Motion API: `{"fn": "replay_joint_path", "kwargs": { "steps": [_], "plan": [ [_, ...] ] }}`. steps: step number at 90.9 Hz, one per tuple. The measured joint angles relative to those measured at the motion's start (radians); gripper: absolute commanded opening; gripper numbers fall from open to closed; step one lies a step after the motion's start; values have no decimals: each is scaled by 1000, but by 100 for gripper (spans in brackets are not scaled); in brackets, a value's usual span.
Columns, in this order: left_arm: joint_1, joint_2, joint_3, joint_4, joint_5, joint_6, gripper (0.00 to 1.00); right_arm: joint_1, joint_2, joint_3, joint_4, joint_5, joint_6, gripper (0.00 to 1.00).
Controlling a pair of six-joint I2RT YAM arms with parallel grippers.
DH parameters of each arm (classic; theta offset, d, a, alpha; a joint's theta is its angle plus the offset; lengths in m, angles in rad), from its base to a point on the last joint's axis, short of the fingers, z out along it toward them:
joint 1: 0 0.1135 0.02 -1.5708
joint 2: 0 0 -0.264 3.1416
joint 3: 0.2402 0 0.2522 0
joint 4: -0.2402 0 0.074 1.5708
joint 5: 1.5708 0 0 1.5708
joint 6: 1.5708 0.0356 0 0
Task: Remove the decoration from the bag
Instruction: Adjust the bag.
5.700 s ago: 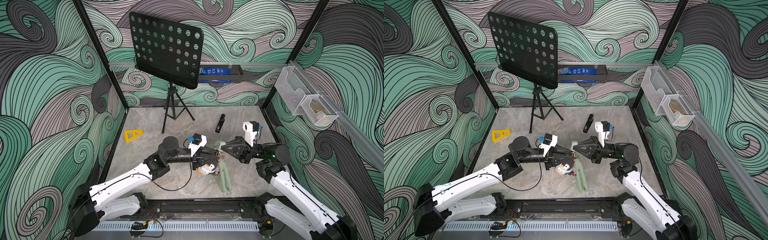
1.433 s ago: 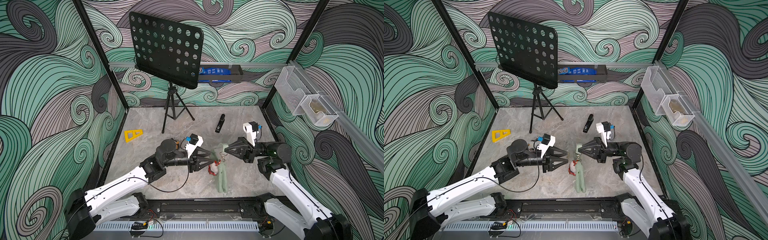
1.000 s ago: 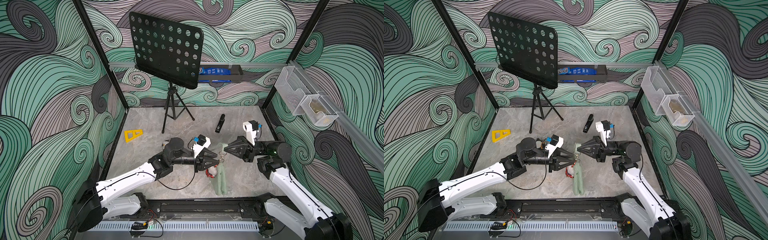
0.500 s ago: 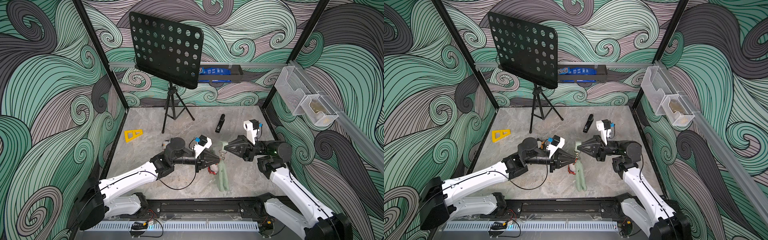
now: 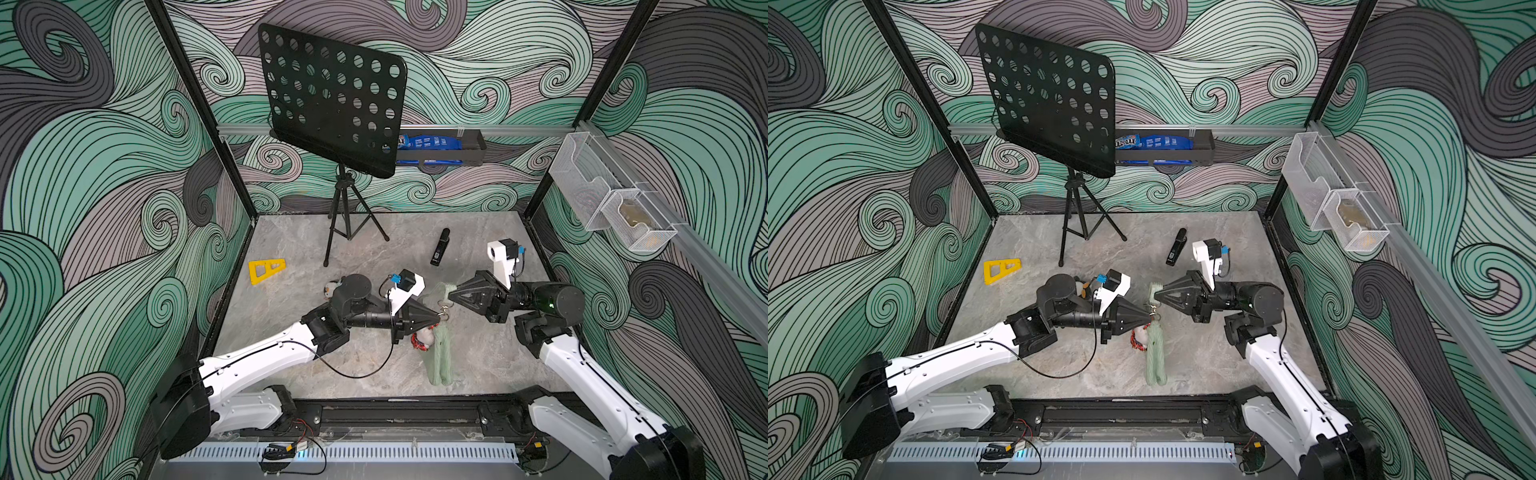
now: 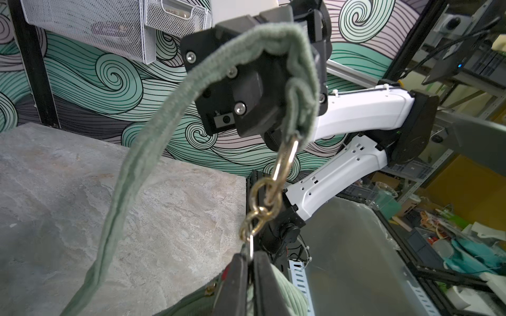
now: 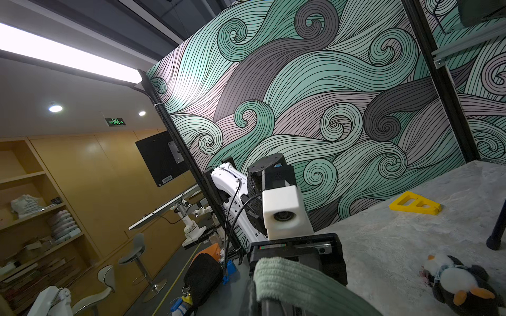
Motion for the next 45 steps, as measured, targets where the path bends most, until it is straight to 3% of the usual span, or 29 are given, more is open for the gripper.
{"fn": "replay_joint_path", "kwargs": {
  "steps": [25,38,45],
  "plan": [
    [0,-53,-2,-35,-71,14,0,-41,-28,-31,-18,10,-47,0],
    [0,-126,-15,-77,-146,19,0,-91,-107,-51,-194,59,-196,0],
    [0,-158,-18,-99,-182,21,0,-96,-164,-51,-323,106,-307,9]
  ]
}}
